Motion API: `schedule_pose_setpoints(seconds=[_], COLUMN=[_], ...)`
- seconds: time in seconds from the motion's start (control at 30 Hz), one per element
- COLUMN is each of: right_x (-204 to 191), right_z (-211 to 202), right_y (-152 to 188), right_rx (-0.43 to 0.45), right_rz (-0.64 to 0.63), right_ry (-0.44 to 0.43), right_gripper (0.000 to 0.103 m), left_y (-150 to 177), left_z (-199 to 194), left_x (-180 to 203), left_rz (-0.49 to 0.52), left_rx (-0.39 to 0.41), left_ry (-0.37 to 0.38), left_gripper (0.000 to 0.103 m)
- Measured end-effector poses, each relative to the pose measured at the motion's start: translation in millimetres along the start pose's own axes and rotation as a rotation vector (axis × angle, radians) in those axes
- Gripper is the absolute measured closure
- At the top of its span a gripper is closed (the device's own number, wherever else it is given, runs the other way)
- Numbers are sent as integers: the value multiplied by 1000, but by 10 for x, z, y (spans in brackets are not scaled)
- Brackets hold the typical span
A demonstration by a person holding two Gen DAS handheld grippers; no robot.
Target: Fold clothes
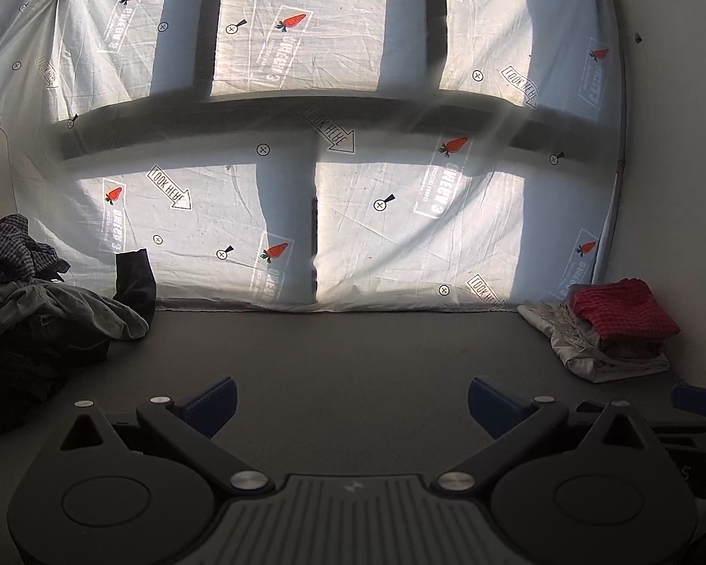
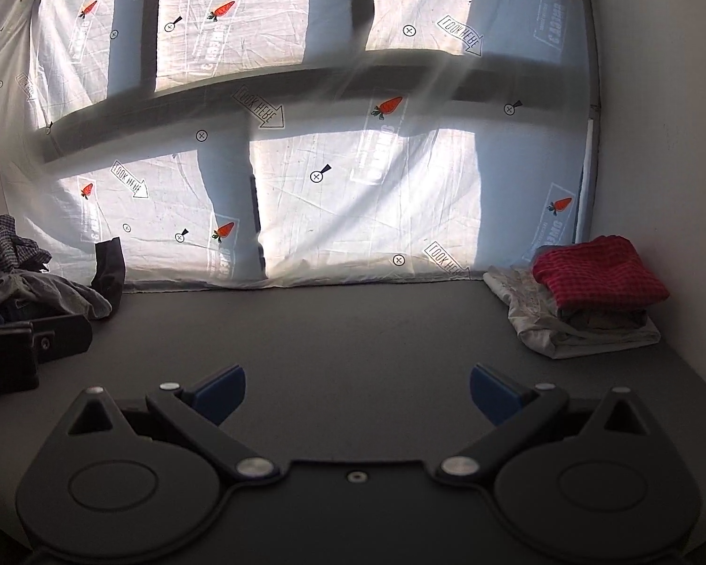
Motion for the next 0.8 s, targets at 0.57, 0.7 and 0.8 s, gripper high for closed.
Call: schedule_pose_setpoints(seconds=[0.57, 0.7, 0.8], right_x=[-449, -467, -475], right_z=[-923, -978, -1018], right_y=[663, 688, 706], right_rx=[-84, -72, -72], right_rz=[-21, -26, -12], right_ry=[38, 51, 50], right_gripper=[0, 0, 0], left_y=[532, 562, 573], left_z=[-745, -793, -854], left_x=[-317, -342, -347], left_rz=[-21, -23, -8], left_rx=[-63, -61, -49], left_ry=[55, 61, 55], left_gripper=[0, 0, 0])
Point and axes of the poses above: each gripper's, at about its wrist camera, not at the fingertips, and z roughly the way its jaws point, x to its right, y to its underside, the point moved 1 cm from there along z, roughly the way its jaws point, and after that the axes turned 7 degrees about z, right-handed, at the moved point
